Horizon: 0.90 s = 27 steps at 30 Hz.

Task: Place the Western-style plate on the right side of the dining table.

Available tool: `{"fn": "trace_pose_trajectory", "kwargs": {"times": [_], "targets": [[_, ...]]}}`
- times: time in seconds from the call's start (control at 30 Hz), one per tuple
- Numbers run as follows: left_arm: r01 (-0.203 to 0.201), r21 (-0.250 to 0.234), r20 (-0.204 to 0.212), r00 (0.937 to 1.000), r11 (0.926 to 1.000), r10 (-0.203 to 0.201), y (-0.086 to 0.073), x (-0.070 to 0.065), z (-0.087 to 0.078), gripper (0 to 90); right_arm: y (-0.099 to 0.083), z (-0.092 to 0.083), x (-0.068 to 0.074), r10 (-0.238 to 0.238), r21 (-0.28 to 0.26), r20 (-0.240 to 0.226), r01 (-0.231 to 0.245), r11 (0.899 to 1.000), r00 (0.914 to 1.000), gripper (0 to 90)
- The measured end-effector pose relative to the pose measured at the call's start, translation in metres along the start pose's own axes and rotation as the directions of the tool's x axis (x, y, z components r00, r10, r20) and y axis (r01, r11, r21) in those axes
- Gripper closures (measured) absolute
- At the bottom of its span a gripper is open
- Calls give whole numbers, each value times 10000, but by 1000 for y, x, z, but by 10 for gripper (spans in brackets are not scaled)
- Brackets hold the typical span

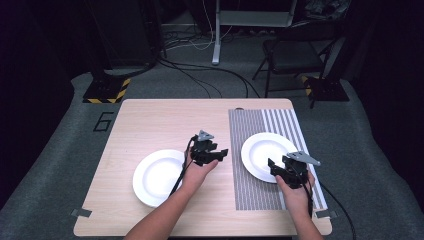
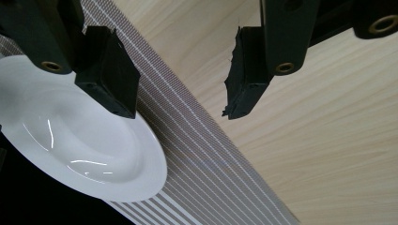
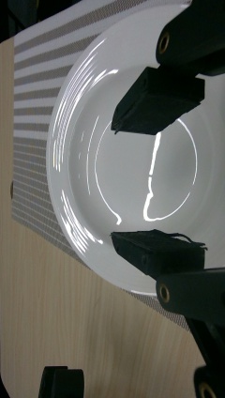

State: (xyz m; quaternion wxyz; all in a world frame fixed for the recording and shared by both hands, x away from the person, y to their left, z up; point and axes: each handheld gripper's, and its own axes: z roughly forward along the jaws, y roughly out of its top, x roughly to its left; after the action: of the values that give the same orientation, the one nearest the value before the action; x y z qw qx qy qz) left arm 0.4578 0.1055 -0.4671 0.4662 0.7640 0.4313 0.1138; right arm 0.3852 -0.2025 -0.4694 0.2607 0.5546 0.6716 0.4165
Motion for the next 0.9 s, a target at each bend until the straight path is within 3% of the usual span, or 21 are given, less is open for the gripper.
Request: {"fn": "trace_pose_trajectory", "kwargs": {"times": [0.1, 0.2, 0.33, 0.47, 0.73, 0.9], "targets": [[-85, -62, -162, 9998, 9999, 84, -1, 8, -16, 434, 4, 3, 10, -188, 51, -409, 190, 9998, 9990, 394], [107, -165, -290, 9995, 9998, -111, -4, 16, -30, 427, 7, 6, 18, -363, 141, -602, 372, 9992, 9975, 393], [47, -209, -712, 9974, 9998, -61, -7, 29, -52, 421, 13, 10, 29, -540, 195, -969, 561, 9982, 9938, 392], [410, -460, -979, 9942, 9981, -454, -9, 42, -72, 413, 20, 15, 38, -700, 289, -1304, 743, 9968, 9890, 393], [608, -658, -1569, 9851, 9960, -705, -21, 70, -114, 407, 28, 17, 57, -1321, 432, -1960, 1431, 9888, 9717, 390], [888, -798, -1963, 9751, 9928, -1030, -33, 83, -134, 405, 29, 17, 66, -1531, 500, -2246, 1682, 9845, 9624, 384]]}}
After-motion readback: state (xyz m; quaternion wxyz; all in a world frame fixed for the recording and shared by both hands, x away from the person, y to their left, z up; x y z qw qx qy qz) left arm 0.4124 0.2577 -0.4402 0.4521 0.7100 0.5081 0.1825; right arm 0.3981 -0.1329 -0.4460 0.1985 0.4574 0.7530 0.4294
